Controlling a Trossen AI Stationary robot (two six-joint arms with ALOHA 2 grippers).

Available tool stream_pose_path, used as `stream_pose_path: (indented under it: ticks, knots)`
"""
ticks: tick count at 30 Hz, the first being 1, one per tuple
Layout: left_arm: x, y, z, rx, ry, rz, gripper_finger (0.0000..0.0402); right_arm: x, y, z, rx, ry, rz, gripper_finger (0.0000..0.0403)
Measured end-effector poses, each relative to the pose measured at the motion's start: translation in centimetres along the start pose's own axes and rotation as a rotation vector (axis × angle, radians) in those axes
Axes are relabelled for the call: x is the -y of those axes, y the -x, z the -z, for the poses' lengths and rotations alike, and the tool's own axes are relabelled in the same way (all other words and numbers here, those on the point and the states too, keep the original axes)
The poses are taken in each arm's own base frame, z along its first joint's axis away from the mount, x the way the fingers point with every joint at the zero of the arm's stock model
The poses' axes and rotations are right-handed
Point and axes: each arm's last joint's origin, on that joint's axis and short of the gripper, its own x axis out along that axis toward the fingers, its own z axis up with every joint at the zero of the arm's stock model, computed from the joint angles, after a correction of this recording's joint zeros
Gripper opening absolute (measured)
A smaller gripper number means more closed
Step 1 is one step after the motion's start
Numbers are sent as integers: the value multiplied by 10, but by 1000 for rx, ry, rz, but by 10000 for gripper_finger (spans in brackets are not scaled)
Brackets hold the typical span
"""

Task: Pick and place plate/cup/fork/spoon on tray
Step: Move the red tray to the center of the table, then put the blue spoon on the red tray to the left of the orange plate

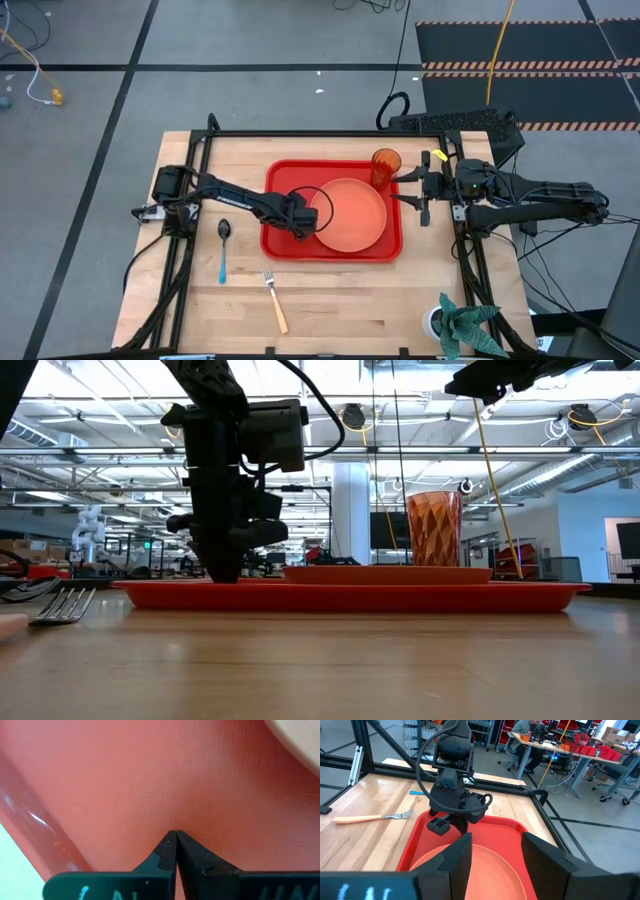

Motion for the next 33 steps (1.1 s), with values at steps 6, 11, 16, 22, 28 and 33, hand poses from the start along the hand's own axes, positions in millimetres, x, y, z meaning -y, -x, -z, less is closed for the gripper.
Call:
stream_pose_path:
  ticks: [6, 11, 16, 22, 28, 33]
  knots:
    - [0, 0, -3, 66, 11, -36, 14, 0, 0, 0, 0, 0, 0, 164]
    - [2, 2, -5, 87, 22, -11, 14, 0, 0, 0, -3, 0, -1, 164]
    - [3, 8, -8, 122, 42, 28, 14, 0, 0, 1, -14, 6, -2, 164]
    - [2, 16, -9, 111, 59, 80, 14, 0, 0, 2, -23, 8, 21, 164]
    - [1, 35, -4, 113, 62, 128, 14, 0, 0, 2, -23, 9, 21, 164]
    - [-3, 67, 6, 57, 140, 246, 14, 0, 0, 3, -33, 9, 23, 164]
